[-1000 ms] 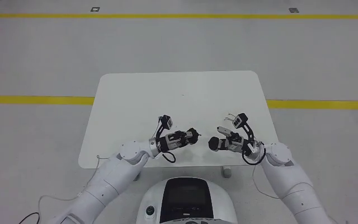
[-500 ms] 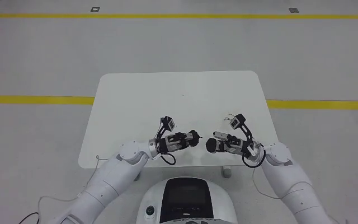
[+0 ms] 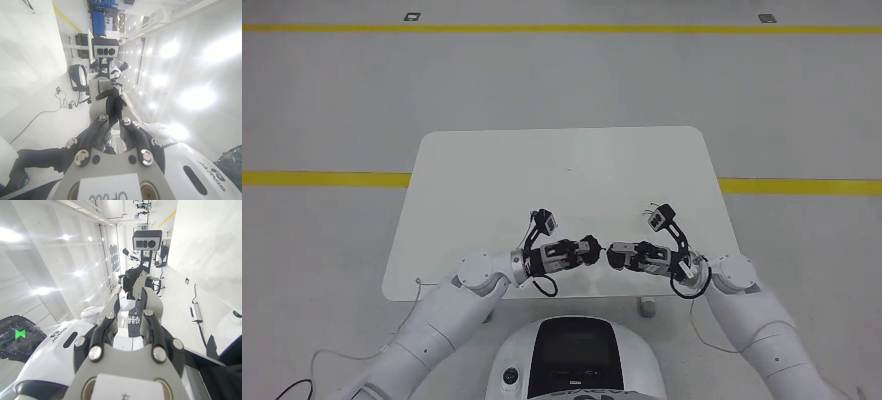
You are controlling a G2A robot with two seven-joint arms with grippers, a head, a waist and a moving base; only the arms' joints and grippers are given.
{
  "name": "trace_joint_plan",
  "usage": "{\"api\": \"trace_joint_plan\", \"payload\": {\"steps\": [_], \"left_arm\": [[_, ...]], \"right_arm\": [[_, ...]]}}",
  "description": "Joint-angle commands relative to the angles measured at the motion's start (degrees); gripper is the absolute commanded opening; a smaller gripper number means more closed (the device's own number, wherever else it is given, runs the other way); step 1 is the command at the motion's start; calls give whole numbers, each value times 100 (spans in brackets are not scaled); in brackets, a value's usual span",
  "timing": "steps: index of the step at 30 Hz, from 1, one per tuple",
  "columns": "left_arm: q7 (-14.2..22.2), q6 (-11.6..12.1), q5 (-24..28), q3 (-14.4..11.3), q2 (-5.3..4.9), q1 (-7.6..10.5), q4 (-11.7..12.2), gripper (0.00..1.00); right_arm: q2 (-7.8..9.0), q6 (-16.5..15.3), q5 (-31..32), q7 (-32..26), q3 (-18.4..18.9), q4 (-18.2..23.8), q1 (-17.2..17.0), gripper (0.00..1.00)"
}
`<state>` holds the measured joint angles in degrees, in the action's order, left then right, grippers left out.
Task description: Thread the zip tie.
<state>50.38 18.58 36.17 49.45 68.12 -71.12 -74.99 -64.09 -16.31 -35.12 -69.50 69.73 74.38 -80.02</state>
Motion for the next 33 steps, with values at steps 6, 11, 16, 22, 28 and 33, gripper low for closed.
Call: {"api": "trace_joint_plan", "payload": {"steps": [6, 11, 16, 22, 28, 33], "left_arm": [[-4, -25, -57, -71, 9, 30, 3, 0], [-21, -36, -83, -104, 14, 57, 14, 0], [-37, -45, -103, -136, 18, 75, 27, 0], [-53, -44, -96, -157, 20, 86, 37, 0], [-58, -51, -91, -172, 19, 95, 48, 0], [-71, -55, -88, -182, 19, 101, 59, 0]], "right_arm": [[-3, -46, 14, -37, -68, -42, 42, 18], [-4, -50, 22, -37, -107, -66, 68, 15], [0, -53, 18, -26, -121, -77, 80, 10], [6, -73, 4, -1, -121, -86, 84, 10], [14, -94, -4, 24, -116, -85, 84, 11], [19, -124, -16, 29, -113, -75, 79, 6]]}}
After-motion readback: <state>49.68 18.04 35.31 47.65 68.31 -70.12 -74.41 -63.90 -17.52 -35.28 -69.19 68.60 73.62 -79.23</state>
